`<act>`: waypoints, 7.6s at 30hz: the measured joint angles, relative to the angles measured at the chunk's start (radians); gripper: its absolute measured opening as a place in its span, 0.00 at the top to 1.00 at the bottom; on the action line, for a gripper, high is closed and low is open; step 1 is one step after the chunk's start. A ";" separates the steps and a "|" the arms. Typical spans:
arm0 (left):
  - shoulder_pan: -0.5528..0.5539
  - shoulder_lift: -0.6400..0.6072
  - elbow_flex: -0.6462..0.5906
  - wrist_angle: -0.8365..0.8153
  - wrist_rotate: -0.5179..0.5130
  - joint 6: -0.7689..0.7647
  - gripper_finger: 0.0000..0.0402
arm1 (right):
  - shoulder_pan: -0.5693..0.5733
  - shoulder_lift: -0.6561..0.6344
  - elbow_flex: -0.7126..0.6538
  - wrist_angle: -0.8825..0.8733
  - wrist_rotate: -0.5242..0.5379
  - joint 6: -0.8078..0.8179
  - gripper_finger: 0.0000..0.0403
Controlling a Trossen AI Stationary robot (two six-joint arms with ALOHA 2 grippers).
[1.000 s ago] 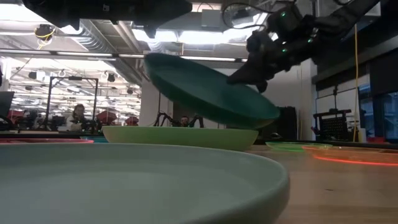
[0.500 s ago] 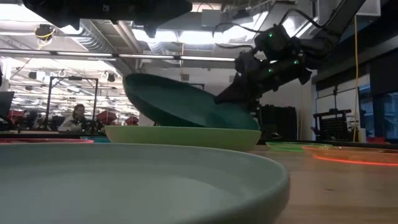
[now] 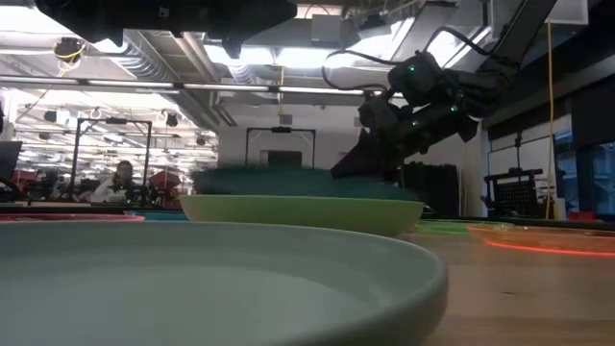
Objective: Stack plastic plates
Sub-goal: Stack the dark green plate on top of the light green plate, then stack the dark pink plate on top of the dark green plate, then stack the light blue plate on top of the dark pink plate
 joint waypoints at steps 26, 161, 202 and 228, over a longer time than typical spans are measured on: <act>0.015 0.000 0.000 -0.052 0.000 -0.044 0.93 | 0.028 -0.538 -0.007 -0.769 0.176 -0.315 0.64; 0.019 0.000 0.000 -0.082 -0.130 -0.054 0.84 | 0.118 0.051 0.312 -0.493 0.057 -0.259 1.00; -0.035 0.000 0.055 -0.324 -0.057 -0.098 0.65 | 0.353 -0.289 0.180 -0.594 0.123 -0.497 0.57; -0.313 0.045 0.231 -0.963 -0.051 -0.873 0.62 | 0.518 -0.343 -0.077 -0.489 0.229 -0.378 0.57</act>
